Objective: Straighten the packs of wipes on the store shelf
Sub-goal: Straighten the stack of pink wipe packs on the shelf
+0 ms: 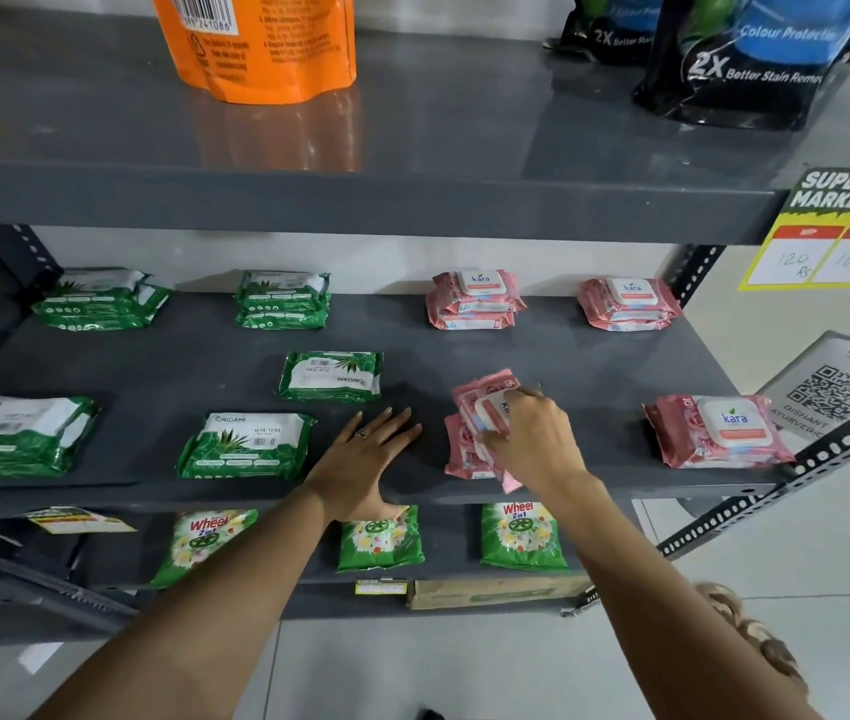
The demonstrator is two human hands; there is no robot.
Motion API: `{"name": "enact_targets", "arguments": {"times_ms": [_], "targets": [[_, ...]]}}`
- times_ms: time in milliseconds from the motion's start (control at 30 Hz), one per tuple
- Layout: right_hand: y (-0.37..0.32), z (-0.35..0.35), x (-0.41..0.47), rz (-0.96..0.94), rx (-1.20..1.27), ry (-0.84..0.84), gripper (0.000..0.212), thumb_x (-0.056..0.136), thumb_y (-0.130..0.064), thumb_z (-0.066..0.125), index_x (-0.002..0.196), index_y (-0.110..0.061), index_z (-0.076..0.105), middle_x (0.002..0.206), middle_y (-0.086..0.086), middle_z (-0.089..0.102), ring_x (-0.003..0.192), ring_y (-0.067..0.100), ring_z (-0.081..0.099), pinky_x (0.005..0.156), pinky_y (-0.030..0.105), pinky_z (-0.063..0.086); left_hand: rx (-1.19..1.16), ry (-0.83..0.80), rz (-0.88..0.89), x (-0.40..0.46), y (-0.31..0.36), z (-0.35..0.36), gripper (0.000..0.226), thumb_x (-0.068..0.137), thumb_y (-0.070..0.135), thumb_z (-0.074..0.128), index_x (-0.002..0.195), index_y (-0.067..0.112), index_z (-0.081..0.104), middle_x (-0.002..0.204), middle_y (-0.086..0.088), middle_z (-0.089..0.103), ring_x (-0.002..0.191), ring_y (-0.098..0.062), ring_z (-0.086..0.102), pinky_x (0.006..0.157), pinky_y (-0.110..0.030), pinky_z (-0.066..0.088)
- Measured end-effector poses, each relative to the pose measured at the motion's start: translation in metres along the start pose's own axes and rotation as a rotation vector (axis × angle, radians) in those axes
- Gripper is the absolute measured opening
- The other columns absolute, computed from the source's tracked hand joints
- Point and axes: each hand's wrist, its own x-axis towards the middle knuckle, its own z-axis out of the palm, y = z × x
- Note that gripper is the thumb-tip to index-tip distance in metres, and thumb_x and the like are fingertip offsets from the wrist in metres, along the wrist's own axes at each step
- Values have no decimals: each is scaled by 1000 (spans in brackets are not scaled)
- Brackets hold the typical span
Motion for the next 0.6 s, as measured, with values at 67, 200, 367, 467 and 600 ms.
{"name": "enact_targets", "arguments": {"times_ms": [67, 200, 367, 467, 600], "targets": [[8, -5, 3, -76, 35, -83, 39, 75, -16, 76, 109, -6, 61, 112, 11, 66, 97, 30, 63, 85, 39, 54, 17, -5, 3, 0, 0, -1, 111, 71, 66, 69, 154, 27, 5, 164, 3, -2, 148, -16, -6, 120, -44, -5], [19, -18, 8, -171, 71, -79, 46, 72, -27, 79, 112, -11, 63, 115, 5, 67, 103, 29, 60, 86, 31, 46, 26, -20, 2, 0, 0, -1, 112, 72, 65, 69, 154, 27, 2, 164, 3, -5, 148, -16, -9, 120, -46, -4], [17, -11, 14, -48, 43, 36, 40, 75, -40, 76, 98, -9, 64, 102, 7, 69, 87, 27, 64, 68, 26, 43, 7, -24, -1, 0, 0, -1, 113, 71, 65, 69, 154, 29, 2, 163, 4, -6, 148, -15, -10, 120, -45, -4], [20, -9, 13, -14, 57, -42, 44, 75, -34, 77, 107, -8, 63, 108, 10, 67, 91, 27, 64, 70, 28, 46, 16, -19, 7, 1, -1, 1, 112, 72, 65, 69, 154, 28, 1, 164, 3, -6, 148, -15, -10, 120, -46, -5], [28, -23, 21, -84, 96, -207, 50, 75, -24, 79, 119, -11, 60, 120, 10, 65, 107, 28, 61, 87, 32, 48, 15, -33, 8, 0, -3, 2, 112, 73, 65, 67, 153, 30, -3, 163, 5, -10, 147, -13, -15, 120, -45, -8]]}}
